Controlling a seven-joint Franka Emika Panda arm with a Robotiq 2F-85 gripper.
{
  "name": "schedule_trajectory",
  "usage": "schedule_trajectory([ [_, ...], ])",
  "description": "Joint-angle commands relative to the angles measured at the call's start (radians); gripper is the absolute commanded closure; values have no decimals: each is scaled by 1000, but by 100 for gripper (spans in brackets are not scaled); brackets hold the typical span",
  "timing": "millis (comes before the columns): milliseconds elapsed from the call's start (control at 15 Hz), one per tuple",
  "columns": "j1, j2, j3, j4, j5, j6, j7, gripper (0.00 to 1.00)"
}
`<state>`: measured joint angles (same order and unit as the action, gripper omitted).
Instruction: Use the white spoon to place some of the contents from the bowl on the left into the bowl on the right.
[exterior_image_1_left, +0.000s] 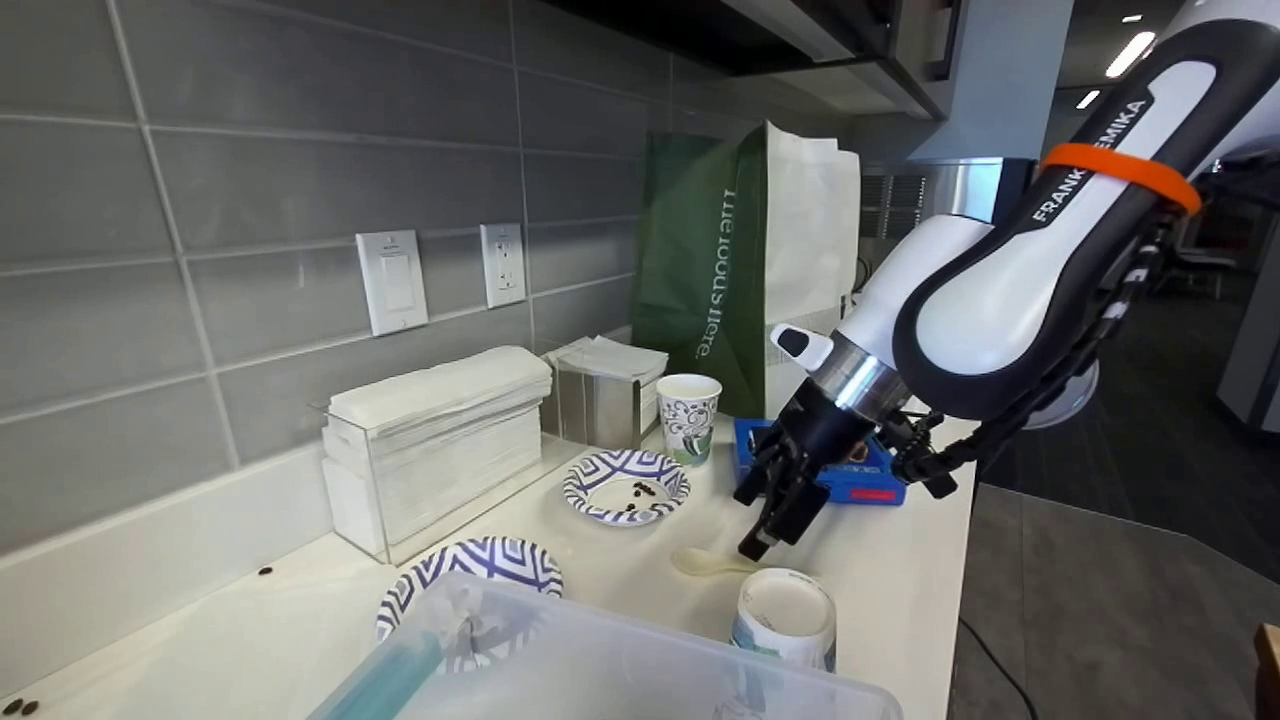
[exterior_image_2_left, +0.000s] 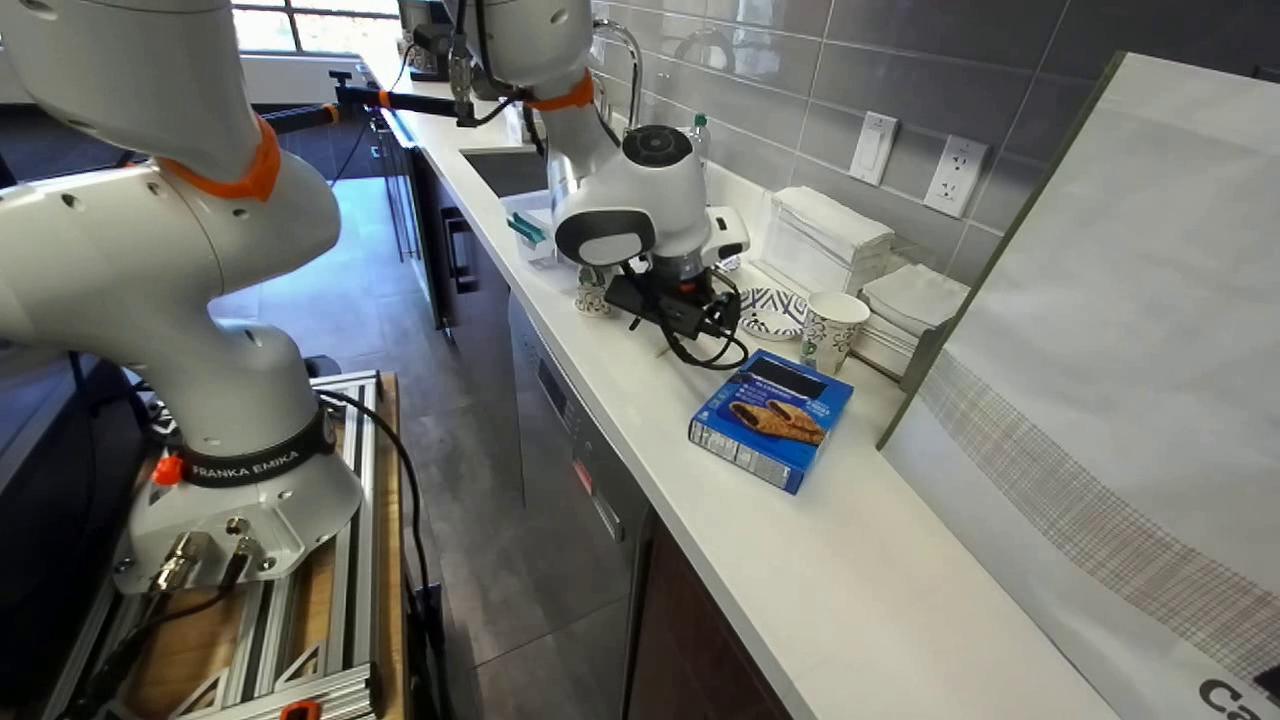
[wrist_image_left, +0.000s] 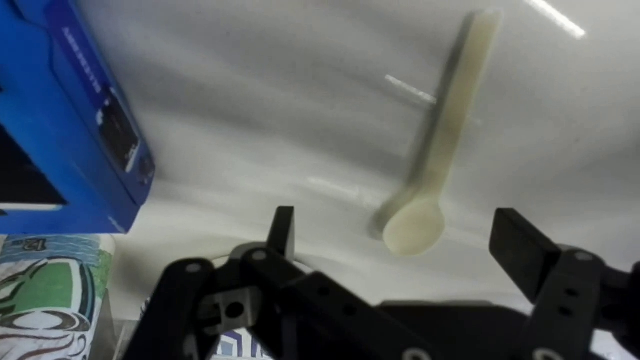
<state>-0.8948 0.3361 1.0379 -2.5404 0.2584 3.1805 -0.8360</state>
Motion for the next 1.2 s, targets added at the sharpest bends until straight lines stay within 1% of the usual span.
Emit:
schedule_trajectory([
  [0,-66,5,61,-10,-12,-68,-35,0],
  [200,-71,-14,80,-16,1,-109,-24,0],
  [333,-66,-21,81,-21,3,-110,-18,0],
  [467,-55,-38,71,-30,5,-105,-8,12],
  [533,-52,-41,68,-34,6,-105,-6,28],
  [667,-48,-43,61,-40,5,-102,-4,31],
  [733,-45,-41,57,-44,4,-98,-5,40],
  [800,-45,-38,56,-46,4,-97,-5,43],
  [933,-30,-52,44,-55,1,-81,-1,59],
  [1067,-21,-65,31,-59,1,-76,3,65],
  [1133,-15,-70,22,-61,1,-73,4,60],
])
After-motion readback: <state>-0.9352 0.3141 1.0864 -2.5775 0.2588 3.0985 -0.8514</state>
